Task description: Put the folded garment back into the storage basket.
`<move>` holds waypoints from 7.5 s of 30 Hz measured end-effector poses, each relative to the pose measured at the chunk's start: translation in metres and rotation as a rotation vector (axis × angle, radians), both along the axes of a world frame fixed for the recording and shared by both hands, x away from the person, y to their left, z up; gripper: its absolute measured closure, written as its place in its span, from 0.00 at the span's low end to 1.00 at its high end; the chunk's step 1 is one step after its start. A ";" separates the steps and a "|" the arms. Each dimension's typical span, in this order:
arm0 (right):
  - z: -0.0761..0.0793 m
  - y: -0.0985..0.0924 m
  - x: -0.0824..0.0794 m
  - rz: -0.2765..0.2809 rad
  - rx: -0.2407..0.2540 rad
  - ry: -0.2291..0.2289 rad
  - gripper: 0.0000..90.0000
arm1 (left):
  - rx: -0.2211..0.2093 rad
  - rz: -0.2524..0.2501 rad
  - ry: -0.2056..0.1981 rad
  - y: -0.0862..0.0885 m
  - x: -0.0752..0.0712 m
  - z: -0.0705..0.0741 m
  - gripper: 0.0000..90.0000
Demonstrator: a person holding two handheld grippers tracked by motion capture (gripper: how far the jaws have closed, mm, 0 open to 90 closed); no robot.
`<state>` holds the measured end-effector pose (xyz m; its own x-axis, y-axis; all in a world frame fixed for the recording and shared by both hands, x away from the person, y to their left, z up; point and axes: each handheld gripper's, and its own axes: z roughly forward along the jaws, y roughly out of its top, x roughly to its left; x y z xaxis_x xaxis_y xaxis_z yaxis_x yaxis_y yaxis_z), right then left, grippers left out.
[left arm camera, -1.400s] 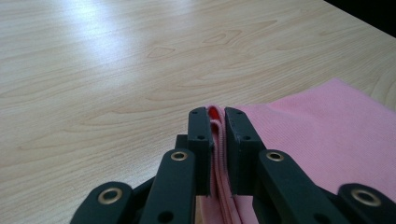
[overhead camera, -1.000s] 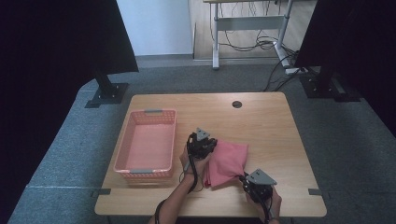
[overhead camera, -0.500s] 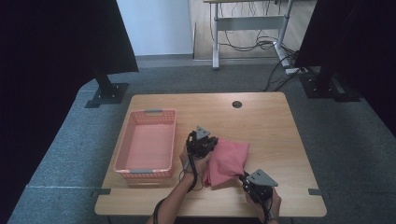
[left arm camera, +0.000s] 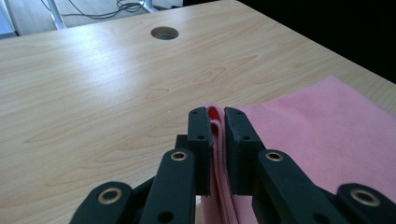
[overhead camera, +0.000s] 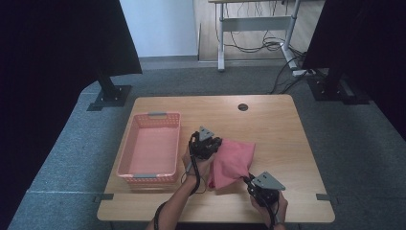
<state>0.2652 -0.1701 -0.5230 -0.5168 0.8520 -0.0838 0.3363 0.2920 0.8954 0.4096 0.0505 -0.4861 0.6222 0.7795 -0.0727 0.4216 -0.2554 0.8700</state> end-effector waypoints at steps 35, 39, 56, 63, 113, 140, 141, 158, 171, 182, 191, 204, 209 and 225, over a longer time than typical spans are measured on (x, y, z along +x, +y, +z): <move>0.021 0.008 -0.004 0.024 0.049 -0.061 0.91 | 0.007 0.015 -0.038 0.007 -0.003 0.025 0.90; 0.023 0.009 -0.004 0.025 0.061 -0.062 0.91 | 0.009 0.015 -0.043 0.008 -0.003 0.027 0.90; 0.031 0.018 -0.003 0.014 0.090 -0.091 0.91 | -0.004 0.028 -0.057 0.017 -0.003 0.036 0.90; 0.035 0.020 -0.003 0.013 0.097 -0.099 0.91 | -0.007 0.033 -0.067 0.020 -0.004 0.041 0.90; 0.050 0.045 0.004 0.052 0.111 -0.134 0.91 | 0.002 0.066 -0.102 0.044 -0.007 0.062 0.90; 0.061 0.061 0.010 0.073 0.129 -0.154 0.91 | 0.020 0.091 -0.138 0.062 -0.011 0.081 0.90; 0.062 0.062 0.010 0.075 0.129 -0.154 0.91 | 0.020 0.093 -0.139 0.062 -0.012 0.082 0.90; 0.065 0.073 0.014 0.091 0.144 -0.159 0.91 | 0.035 0.111 -0.155 0.074 -0.013 0.091 0.90; 0.068 0.081 0.017 0.103 0.149 -0.162 0.91 | 0.042 0.126 -0.163 0.083 -0.015 0.096 0.90; 0.070 0.087 0.020 0.111 0.158 -0.164 0.91 | 0.038 0.138 -0.168 0.091 -0.016 0.099 0.90; 0.072 0.091 0.021 0.117 0.165 -0.165 0.91 | 0.037 0.148 -0.171 0.096 -0.016 0.101 0.90; 0.071 0.095 0.023 0.120 0.166 -0.160 0.91 | 0.042 0.156 -0.166 0.101 -0.015 0.099 0.90; 0.071 0.098 0.025 0.121 0.172 -0.159 0.91 | 0.042 0.162 -0.165 0.105 -0.014 0.098 0.90; 0.066 0.116 0.030 0.142 0.174 -0.150 0.91 | 0.049 0.197 -0.158 0.127 -0.014 0.095 0.90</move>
<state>0.2950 -0.0544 -0.4574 -0.6253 0.7799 -0.0272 0.1629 0.1645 0.9728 0.3952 0.1774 -0.3916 0.4588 0.8869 0.0540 0.3276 -0.2253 0.9176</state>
